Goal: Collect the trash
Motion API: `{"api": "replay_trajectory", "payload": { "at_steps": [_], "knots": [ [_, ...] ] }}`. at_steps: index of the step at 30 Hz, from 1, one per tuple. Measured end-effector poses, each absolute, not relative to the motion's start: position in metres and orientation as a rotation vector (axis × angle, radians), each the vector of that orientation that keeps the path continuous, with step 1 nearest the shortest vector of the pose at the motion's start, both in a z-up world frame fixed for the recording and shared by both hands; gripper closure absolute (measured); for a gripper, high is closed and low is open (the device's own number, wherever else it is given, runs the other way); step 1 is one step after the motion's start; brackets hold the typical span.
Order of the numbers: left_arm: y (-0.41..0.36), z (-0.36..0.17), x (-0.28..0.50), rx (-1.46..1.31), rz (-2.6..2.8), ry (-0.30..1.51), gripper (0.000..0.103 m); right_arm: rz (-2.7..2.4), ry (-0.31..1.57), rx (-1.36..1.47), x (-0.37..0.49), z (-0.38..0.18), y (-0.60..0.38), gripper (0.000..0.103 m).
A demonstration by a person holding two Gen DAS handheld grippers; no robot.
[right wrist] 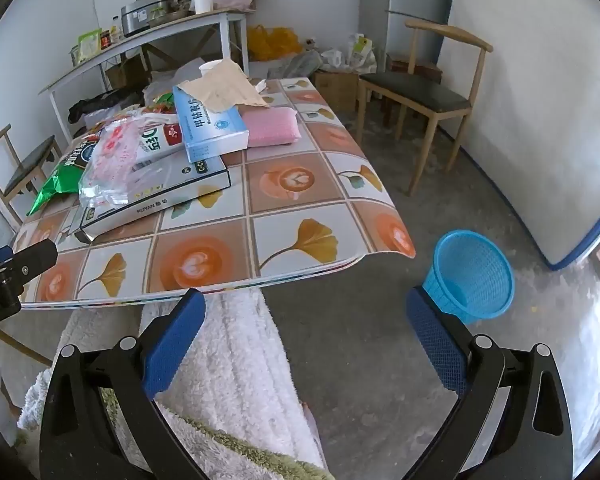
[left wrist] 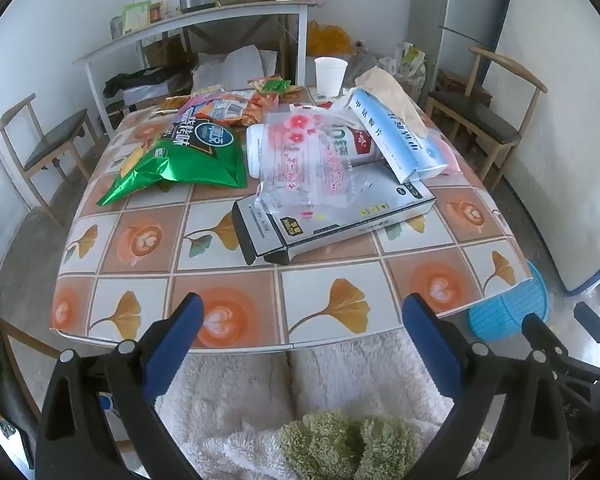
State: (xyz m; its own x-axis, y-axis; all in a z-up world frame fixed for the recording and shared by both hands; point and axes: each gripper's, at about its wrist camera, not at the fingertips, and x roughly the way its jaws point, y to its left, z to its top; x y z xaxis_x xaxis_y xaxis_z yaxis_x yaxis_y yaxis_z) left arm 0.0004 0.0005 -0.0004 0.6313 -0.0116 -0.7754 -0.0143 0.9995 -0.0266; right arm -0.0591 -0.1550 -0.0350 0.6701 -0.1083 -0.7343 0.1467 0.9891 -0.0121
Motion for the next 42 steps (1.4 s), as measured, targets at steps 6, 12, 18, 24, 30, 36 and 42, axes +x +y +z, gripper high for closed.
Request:
{"api": "replay_trajectory", "payload": {
  "at_steps": [6,12,18,24,30,36,42],
  "knots": [
    [0.0003,-0.0004,0.0008,-0.025,0.006,0.890,0.006,-0.139,0.832,0.053,-0.0579,-0.0345,-0.1556,0.007],
    [0.0050,-0.0024,-0.0013,-0.019,0.012,0.886,0.006,-0.141,0.824,0.055,-0.0577,-0.0331,-0.1538,0.007],
    [0.0075,-0.0030,-0.0012,-0.017,0.021,0.891,0.006,-0.143,0.826,0.054,-0.0596,-0.0325,-0.1567,0.007],
    [0.0051,-0.0051,-0.0005,-0.015,0.030,0.897,0.006,-0.150,0.818,0.051,-0.0604,-0.0333,-0.1553,0.007],
    [0.0057,-0.0046,-0.0007,-0.017,0.029,0.897,0.006,-0.151,0.818,0.052,-0.0590,-0.0334,-0.1549,0.007],
    [0.0059,-0.0046,-0.0010,-0.016,0.028,0.897,0.006,-0.154,0.815,0.048,-0.0587,-0.0318,-0.1527,0.007],
    [0.0062,-0.0045,-0.0007,-0.018,0.028,0.897,0.006,-0.153,0.815,0.047,-0.0586,-0.0310,-0.1528,0.007]
  ]
}}
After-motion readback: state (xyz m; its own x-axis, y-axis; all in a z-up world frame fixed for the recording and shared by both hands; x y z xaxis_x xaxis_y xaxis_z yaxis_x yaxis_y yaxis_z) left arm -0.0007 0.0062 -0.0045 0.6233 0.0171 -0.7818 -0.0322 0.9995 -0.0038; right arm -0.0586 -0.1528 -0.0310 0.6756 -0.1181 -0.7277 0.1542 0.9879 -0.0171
